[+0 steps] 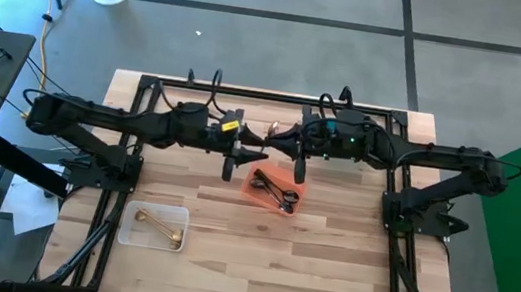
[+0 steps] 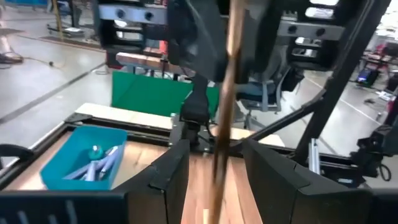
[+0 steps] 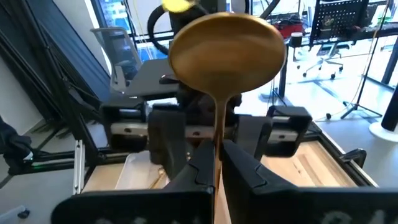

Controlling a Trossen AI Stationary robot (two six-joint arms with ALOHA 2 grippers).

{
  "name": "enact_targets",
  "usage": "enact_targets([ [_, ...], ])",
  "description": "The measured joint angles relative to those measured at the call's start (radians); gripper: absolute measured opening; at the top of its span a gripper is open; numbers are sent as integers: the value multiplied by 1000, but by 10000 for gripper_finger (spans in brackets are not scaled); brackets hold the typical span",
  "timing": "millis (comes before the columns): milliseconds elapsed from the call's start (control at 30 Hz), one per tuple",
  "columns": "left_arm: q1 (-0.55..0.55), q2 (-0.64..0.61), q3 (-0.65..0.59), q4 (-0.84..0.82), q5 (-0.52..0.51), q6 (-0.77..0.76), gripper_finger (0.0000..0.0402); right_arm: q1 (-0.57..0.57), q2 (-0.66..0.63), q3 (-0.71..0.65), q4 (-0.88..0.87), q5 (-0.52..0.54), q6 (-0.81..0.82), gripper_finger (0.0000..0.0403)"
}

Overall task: Sort silverware by color (type)
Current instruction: Put the golden spoon into the white bin

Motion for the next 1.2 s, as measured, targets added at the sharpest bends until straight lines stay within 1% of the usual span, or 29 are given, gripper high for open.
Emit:
enact_targets([
  [267,3,7,0,58,7,0,144,0,0,0,-47,-7,-1,0],
  [367,7,2,1,66,4,20,133,0,0,0,-40,-5,-7,0],
  [500,19,3,0,39,-1,24,97,0,0,0,-41,-3,-8,0],
  [667,26,3,0,27,-13,24,19,-2,0,0,-42,6,-10,0],
  [700,27,2,0,27,-14,22,13,-2,0,0,-42,5,-10,0],
  [867,27,2,0,26,-28,28,12,-2,0,0,-42,7,-10,1],
  [1000,27,0,1,14,-40,54,6,-2,0,0,-46,6,-11,12],
  [1100,32,-15,1,-16,-65,62,5,-16,0,-1,-55,1,1,32],
  [1200,42,-38,-1,-81,-85,76,4,-34,-2,0,-93,-7,56,67],
])
